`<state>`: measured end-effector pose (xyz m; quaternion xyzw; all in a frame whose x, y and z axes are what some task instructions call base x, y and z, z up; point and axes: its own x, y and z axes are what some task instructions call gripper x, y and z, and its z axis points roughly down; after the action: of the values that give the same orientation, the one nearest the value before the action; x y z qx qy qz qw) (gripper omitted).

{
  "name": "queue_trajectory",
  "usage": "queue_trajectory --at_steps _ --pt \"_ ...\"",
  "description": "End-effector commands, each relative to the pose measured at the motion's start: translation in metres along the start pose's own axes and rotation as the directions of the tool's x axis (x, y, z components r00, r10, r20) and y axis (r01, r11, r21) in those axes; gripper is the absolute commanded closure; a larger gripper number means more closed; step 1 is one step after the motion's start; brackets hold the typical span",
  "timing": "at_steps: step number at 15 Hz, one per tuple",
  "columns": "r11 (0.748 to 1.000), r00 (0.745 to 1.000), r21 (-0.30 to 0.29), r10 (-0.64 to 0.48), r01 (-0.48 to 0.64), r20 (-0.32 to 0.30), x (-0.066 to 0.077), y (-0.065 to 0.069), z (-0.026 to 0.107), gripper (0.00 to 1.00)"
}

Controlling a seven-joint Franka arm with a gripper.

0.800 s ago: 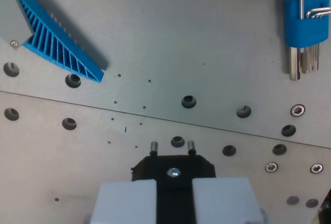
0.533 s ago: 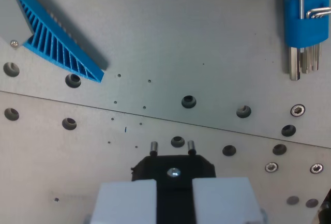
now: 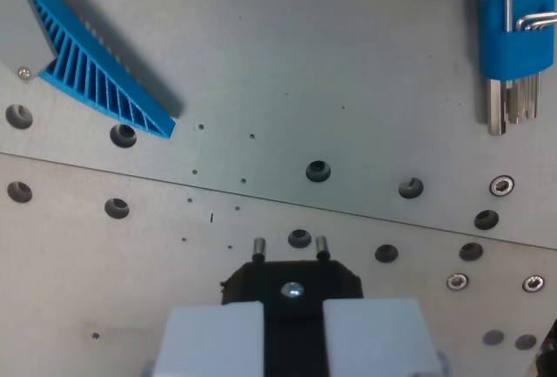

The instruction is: Move above the white socket

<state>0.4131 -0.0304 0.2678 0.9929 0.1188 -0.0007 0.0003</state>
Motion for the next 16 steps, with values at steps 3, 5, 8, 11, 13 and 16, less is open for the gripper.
queue_trajectory --at_steps 3,5,8,11,13,16 --pt "1.000 1.000 0.002 -0.009 0.009 -0.011 0.007 -0.002 0.007 1.00" --pt "1.000 1.000 0.005 -0.010 0.010 -0.011 0.011 -0.003 0.010 1.00" --pt "1.000 1.000 0.011 -0.012 0.013 -0.006 0.017 -0.005 0.016 1.00" --pt "1.000 1.000 0.017 -0.014 0.014 -0.001 0.025 -0.007 0.023 1.00" --pt "1.000 1.000 0.021 -0.016 0.016 0.005 0.031 -0.009 0.028 1.00" --pt "0.999 1.000 0.027 -0.021 0.020 0.014 0.040 -0.012 0.037 1.00"
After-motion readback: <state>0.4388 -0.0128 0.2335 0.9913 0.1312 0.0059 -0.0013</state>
